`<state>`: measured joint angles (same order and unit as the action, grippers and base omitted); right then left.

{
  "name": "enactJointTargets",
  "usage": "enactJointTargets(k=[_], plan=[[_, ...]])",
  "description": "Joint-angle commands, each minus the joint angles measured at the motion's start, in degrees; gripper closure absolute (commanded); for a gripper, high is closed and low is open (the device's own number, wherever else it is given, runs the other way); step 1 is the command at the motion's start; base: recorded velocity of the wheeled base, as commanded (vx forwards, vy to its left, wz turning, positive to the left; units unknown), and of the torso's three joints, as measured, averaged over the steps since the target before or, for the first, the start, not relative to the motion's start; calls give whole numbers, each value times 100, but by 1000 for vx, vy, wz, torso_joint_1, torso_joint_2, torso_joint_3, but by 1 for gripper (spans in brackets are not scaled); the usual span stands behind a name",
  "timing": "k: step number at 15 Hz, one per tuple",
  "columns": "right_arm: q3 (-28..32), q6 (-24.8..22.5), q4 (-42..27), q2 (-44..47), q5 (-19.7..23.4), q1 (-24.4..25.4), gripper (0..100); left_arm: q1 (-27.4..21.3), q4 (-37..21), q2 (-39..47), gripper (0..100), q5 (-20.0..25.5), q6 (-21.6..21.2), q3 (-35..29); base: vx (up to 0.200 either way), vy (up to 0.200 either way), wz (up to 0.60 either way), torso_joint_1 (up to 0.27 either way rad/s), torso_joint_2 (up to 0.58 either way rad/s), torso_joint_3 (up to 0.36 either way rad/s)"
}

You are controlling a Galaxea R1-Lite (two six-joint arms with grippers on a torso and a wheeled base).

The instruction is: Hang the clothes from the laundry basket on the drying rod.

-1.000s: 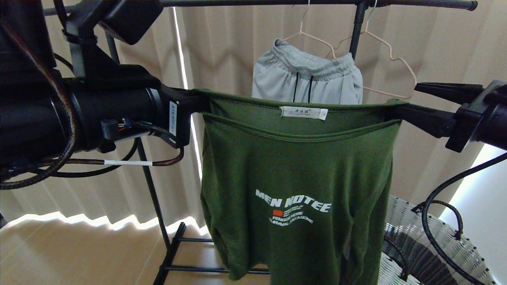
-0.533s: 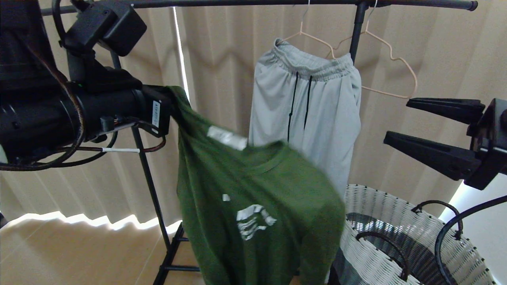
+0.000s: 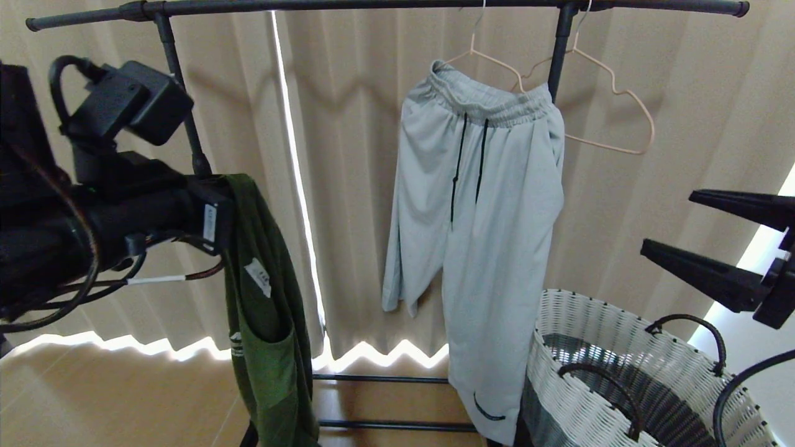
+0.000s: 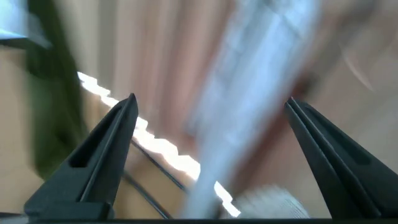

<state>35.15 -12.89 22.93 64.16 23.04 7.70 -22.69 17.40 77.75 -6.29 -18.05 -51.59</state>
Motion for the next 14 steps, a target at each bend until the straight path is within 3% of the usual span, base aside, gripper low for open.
enactJointTargets(k=[1,3,5,6,8,11,14], plan=[[-851,-399,54,-527,-28,-770,0,493,-8,-1157,100,-13,346,1002,0,0,0,0,0,0],[-1344,-408,396,-703,-45,-1175,0,1038,-17,-1913,100,-13,619,1696,0,0,0,0,0,0],[-2179,-373,1310,-800,-36,-1447,0,1785,-17,-2897,100,128,821,2584,0,0,0,0,0,0],[-2398,-320,1557,-826,-36,-1447,0,1882,-17,-3126,100,207,856,2768,0,0,0,0,0,0],[-2943,278,2137,-905,-28,-1447,0,1979,-87,-3882,100,453,979,3401,0,0,0,0,0,0],[-3058,955,2119,-1213,-10,-1447,0,1979,-158,-4110,100,444,944,3349,0,0,0,11,-41,-22],[-3066,858,2119,-1222,-28,-1447,0,1952,-158,-4145,100,462,927,3366,0,0,0,59,-243,-235]])
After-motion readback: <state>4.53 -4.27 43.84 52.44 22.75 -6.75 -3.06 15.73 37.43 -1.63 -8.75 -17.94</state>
